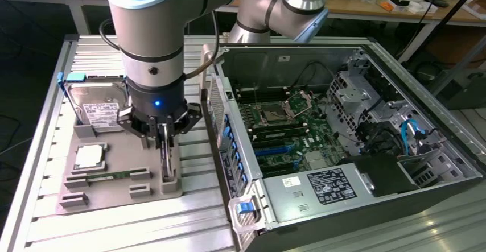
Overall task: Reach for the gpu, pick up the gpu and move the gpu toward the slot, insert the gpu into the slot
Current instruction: 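Pick up the gpu and move the gpu toward the slot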
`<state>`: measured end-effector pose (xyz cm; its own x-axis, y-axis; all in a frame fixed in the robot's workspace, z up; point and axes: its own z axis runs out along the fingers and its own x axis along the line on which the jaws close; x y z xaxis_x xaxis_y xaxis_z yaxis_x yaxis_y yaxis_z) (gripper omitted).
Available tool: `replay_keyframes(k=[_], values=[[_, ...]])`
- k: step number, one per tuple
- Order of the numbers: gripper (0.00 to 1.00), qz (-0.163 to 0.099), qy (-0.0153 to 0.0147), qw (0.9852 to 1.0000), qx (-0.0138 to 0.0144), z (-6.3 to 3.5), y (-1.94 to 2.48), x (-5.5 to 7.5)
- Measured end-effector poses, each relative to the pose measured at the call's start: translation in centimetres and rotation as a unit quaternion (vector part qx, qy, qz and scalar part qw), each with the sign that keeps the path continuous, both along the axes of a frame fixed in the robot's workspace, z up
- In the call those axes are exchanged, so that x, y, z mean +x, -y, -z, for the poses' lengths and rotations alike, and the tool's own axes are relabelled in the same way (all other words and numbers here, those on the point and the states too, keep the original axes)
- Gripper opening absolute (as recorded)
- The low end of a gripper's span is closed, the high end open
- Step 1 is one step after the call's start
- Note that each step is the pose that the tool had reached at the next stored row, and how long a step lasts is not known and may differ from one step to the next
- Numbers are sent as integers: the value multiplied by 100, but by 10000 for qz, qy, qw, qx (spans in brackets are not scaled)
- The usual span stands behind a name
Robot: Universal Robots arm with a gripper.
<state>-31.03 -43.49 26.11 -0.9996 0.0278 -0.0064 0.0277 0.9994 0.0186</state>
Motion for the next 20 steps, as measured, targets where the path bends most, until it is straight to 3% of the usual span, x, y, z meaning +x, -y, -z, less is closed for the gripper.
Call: replay_keyframes(k=[8, 20], values=[[27, 0, 0, 10000, 0, -122, 0, 0], [27, 0, 0, 10000, 0, -439, 0, 0]])
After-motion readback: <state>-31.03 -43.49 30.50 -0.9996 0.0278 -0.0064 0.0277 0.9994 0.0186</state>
